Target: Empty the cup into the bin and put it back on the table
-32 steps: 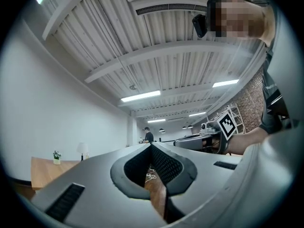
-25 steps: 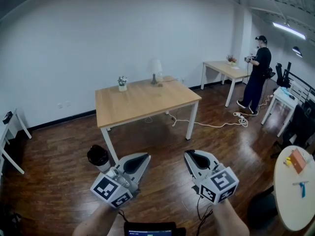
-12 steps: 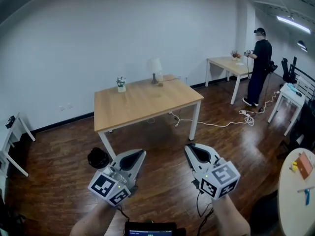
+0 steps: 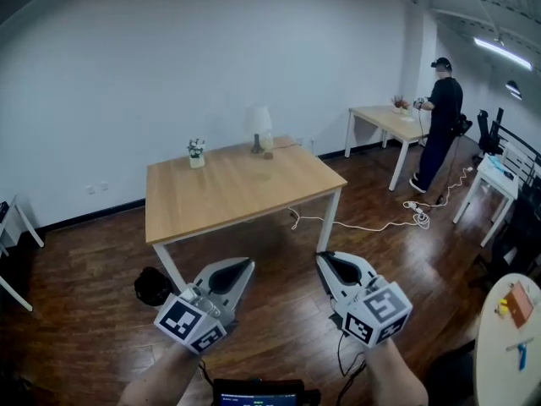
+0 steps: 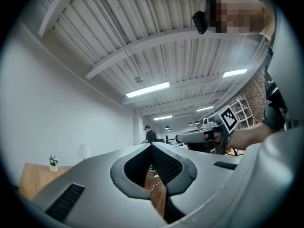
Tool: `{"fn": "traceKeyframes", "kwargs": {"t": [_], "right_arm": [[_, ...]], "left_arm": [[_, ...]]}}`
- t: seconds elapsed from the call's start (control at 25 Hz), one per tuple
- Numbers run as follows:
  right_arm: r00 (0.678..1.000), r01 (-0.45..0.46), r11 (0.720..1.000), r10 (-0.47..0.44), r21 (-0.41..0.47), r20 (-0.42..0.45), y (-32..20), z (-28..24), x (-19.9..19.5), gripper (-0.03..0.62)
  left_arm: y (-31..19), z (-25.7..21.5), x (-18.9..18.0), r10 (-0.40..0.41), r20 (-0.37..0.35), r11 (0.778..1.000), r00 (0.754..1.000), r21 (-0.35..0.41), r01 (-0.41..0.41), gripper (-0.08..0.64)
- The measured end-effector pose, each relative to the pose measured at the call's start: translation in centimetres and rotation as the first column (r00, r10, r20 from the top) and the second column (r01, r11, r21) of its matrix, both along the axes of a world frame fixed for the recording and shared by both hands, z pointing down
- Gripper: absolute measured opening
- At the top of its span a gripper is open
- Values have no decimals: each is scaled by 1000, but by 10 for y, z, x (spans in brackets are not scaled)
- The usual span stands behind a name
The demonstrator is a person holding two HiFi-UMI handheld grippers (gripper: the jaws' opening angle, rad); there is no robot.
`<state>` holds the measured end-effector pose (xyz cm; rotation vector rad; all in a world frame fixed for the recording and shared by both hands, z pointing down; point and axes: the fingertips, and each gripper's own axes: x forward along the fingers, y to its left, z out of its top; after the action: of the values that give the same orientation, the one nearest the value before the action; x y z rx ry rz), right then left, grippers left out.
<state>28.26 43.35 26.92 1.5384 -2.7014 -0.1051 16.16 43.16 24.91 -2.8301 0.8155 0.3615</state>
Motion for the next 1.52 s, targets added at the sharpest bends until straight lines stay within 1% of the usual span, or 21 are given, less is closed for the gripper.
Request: {"fn": "traceKeyframes", "kwargs": {"t": [0.24,0.4,0.52,0.64,0.8,0.92,1.2,1.44,1.52], "right_arm": [[1000,-20,999,20,-34,10,-69,10,-4,3],[1000,-24,999,25,-41,18,-110,14,-5,3],[999,-29,998,30,-50,19,-136,18,-10,3],[1000,-26,998,26,-50,7,-158,17,-15,3],[999,-31,998,32,-51,6,-179,15,-17,3],[1000,-21,998,21,-66,-9,-191,19,-20,3],[1000,6,997,-6,-80,-8,-238,26,-9,3],[998,58,994,-58,-90,1,-293,36,16,3],[998,66,993,-66,-96,4,-317,37,29,3]], "left_arm": [[-71,0,-9,-15,0,1000,1000,-17,15,0],[-110,1,-13,-18,-3,1000,1000,-19,18,0],[-138,7,-21,-29,-4,999,1000,-41,29,0],[-164,10,-29,-53,-13,996,999,-74,52,0],[-187,7,-32,-47,-35,997,998,-70,45,0],[-202,13,-34,-69,-38,993,997,-96,65,0],[-248,29,-19,-99,-39,986,994,-139,92,0],[-297,32,3,-160,-34,979,987,-135,154,0],[-315,29,14,-168,-25,978,985,-127,164,0]]}}
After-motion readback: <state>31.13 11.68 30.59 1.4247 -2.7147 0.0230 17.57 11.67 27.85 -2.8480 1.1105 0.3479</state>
